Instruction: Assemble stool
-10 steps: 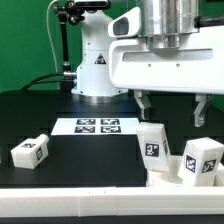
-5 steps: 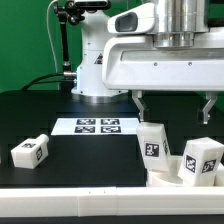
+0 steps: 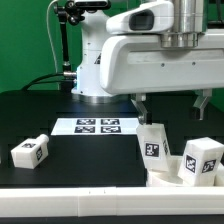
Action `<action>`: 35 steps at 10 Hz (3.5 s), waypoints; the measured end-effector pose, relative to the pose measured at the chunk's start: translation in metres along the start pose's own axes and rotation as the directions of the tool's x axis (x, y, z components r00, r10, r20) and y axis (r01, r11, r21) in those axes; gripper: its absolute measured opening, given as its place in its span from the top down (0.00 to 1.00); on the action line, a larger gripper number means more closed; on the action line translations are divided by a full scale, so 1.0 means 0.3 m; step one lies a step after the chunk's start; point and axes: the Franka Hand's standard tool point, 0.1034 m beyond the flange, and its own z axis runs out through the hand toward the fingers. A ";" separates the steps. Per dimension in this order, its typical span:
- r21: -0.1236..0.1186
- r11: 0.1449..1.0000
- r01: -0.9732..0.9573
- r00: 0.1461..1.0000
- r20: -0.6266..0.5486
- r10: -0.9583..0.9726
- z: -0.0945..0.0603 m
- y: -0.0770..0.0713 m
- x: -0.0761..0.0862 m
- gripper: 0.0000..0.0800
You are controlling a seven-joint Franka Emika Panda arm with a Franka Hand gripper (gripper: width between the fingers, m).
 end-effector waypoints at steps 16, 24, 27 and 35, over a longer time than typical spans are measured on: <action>-0.022 0.758 0.652 0.757 0.082 -0.648 0.067 0.065 -0.046 0.48; -0.041 0.891 0.452 0.891 0.075 -0.449 0.068 0.068 -0.047 0.58; -0.054 0.980 0.189 0.980 0.072 -0.185 0.071 0.065 -0.056 0.58; -0.040 0.782 -0.622 0.781 0.041 0.624 0.076 0.023 -0.055 0.58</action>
Offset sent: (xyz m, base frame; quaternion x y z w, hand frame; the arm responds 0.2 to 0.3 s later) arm 0.0000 0.0000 0.0000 0.0000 0.0000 -0.1296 0.9916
